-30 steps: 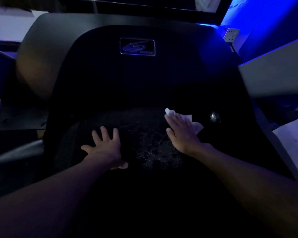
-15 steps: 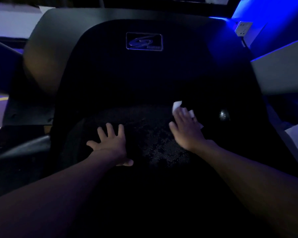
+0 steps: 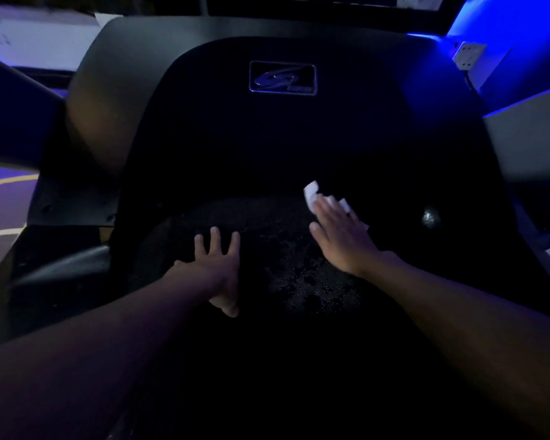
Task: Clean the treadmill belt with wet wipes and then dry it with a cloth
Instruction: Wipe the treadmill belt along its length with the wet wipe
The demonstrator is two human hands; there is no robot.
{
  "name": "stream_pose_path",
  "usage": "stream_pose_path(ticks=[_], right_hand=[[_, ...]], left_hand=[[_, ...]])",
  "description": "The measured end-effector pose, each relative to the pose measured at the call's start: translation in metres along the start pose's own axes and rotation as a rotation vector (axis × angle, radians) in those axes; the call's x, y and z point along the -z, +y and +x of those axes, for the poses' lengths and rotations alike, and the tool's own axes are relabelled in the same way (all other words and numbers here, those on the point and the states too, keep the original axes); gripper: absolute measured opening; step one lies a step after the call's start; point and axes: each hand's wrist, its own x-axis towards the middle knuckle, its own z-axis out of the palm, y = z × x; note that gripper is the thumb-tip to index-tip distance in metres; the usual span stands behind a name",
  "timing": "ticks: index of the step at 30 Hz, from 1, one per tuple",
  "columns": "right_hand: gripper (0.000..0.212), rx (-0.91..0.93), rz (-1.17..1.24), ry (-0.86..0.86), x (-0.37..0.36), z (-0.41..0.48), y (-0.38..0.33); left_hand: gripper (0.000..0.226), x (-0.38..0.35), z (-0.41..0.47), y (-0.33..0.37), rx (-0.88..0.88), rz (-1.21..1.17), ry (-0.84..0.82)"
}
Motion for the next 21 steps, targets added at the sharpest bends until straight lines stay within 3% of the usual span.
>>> stream_pose_path(ticks=[2, 5, 6, 9, 10, 14, 15, 18, 19, 21], right_hand=[[0.068, 0.009, -0.023, 0.054, -0.005, 0.003, -0.015], [0.075, 0.310, -0.137, -0.014, -0.018, -0.005, -0.026], [0.074, 0.315, -0.128, -0.032, -0.016, -0.002, -0.022], [0.071, 0.027, -0.063, 0.045, -0.012, 0.011, -0.025], [0.073, 0.006, -0.093, 0.046, -0.014, 0.011, -0.035], [0.074, 0.285, -0.092, -0.096, -0.017, 0.003, -0.052], [0.074, 0.285, -0.079, -0.061, -0.015, 0.009, -0.047], [0.070, 0.033, -0.100, 0.018, -0.012, 0.020, -0.049], [0.068, 0.027, -0.105, -0.002, -0.015, 0.019, -0.058], [0.066, 0.185, -0.104, -0.053, -0.020, 0.013, -0.073]], left_hand=[[0.139, -0.002, -0.002, -0.005, -0.012, 0.012, 0.026], [0.133, -0.010, -0.005, -0.011, -0.021, 0.053, 0.138], [0.132, -0.012, -0.006, -0.013, -0.011, 0.054, 0.164], [0.129, -0.015, -0.010, -0.017, 0.075, 0.017, 0.196], [0.129, -0.016, -0.012, -0.016, 0.106, -0.001, 0.203], [0.128, -0.019, -0.014, -0.014, 0.144, -0.049, 0.230], [0.128, -0.020, -0.014, -0.015, 0.140, -0.055, 0.230], [0.127, -0.021, -0.014, -0.015, 0.141, -0.055, 0.242], [0.126, -0.021, -0.015, -0.014, 0.156, -0.055, 0.240], [0.126, -0.020, -0.016, -0.010, 0.194, -0.059, 0.225]])
